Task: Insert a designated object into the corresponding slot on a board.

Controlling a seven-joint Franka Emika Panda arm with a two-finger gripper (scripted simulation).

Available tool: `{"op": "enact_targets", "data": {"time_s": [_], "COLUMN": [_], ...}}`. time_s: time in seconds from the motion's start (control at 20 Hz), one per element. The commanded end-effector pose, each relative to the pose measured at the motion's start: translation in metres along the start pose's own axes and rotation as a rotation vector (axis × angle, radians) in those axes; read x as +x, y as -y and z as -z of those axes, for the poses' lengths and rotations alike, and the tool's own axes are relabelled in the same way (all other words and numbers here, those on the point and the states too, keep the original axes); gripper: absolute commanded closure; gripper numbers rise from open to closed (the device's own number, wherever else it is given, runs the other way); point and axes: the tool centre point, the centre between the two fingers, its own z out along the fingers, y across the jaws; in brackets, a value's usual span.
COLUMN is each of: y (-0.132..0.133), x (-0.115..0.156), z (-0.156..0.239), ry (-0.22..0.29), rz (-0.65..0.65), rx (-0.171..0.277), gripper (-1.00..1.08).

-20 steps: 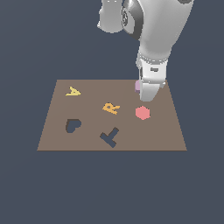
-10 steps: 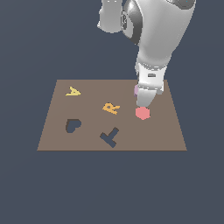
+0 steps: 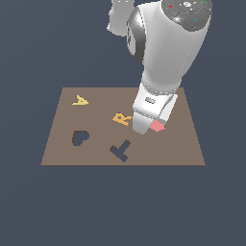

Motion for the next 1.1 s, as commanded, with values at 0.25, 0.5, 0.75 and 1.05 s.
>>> {"op": "enact_targets", "data": {"time_s": [0.25, 0.5, 0.75, 1.05], "y": [-0.073, -0.112, -0.143, -0.167], "x": [-0.022, -0.049, -0.081, -0.121], "z": [0.002, 0.003, 0.004, 0.005], "ry": [-0.001, -0.001, -0.001, 0.0], "rz": [-0.35, -0.567, -0.767, -0.977], "rx": [-0.001, -0.001, -0.002, -0.002], "gripper": [1.08, 1.08, 1.08, 1.08]}}
